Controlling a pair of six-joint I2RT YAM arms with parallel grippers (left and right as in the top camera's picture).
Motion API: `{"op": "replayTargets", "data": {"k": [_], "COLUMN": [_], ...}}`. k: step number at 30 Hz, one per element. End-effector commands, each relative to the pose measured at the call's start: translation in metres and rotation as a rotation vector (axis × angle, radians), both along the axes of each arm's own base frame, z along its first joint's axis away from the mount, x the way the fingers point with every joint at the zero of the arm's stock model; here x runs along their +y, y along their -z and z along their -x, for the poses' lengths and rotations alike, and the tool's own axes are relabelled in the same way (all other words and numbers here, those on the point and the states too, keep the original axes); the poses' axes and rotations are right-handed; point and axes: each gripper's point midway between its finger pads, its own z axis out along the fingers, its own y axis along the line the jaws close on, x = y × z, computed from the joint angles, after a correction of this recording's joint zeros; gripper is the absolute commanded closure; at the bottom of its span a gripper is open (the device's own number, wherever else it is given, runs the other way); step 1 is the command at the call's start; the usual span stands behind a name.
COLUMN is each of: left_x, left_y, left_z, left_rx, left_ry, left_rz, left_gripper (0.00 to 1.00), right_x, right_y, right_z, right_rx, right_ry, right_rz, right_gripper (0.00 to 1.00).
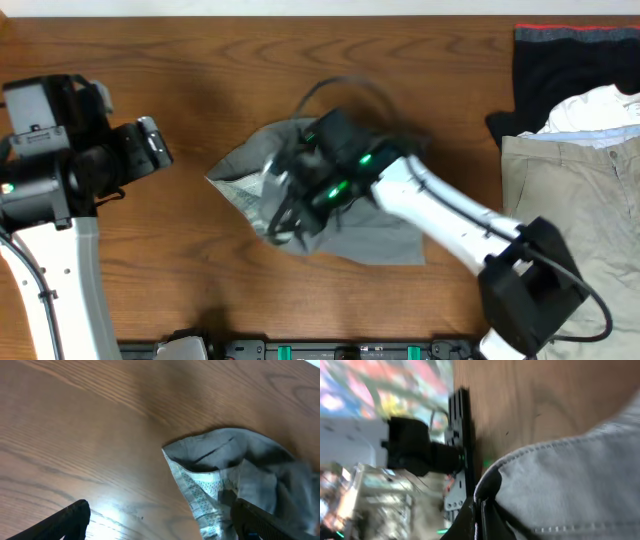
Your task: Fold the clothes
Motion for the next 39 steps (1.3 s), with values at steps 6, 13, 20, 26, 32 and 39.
{"op": "replayTargets", "data": {"k": [6, 13, 20, 26, 32, 39], "left_x": [0.004, -0.012, -0.076, -0.115, -0.121, -0.143], "left_y": [-0.006, 0.001, 0.016, 0.063, 0.135, 0.189], "left_z": [0.000, 0.009, 0.020, 0.034, 0.020, 0.023], "left_rx": [-0.014, 0.030, 0.099, 0.289, 0.397, 0.493], "left_ry": [-0.006, 0.047, 0.255, 0.317, 0.294, 0.538], "left_rz": [-0.010, 0.063, 0.245, 0.301, 0.327, 0.417], "left_gripper": [0.08, 0.08, 0.08, 0.08, 0.14, 0.27], "right_x": [0.023, 0.006, -0.081, -0.170, -0.213, -0.218], "right_y": [0.010, -0.007, -0.054, -0.042, -0.023, -0.021], "right_z": [0.030, -0.009, -0.121, -0.169, -0.176, -0.175], "right_rx": [-0.310, -0.351, -0.337, -0.180, -0.085, -0.103], "right_ry": [-0.163, -0.049, 0.496, 0.818, 0.896, 0.878], "right_rz": [0.033, 0.062, 0.227, 0.366, 0.452, 0.466], "right_gripper": [0.79, 0.44, 0.27, 0.23, 0.23, 0.22]}}
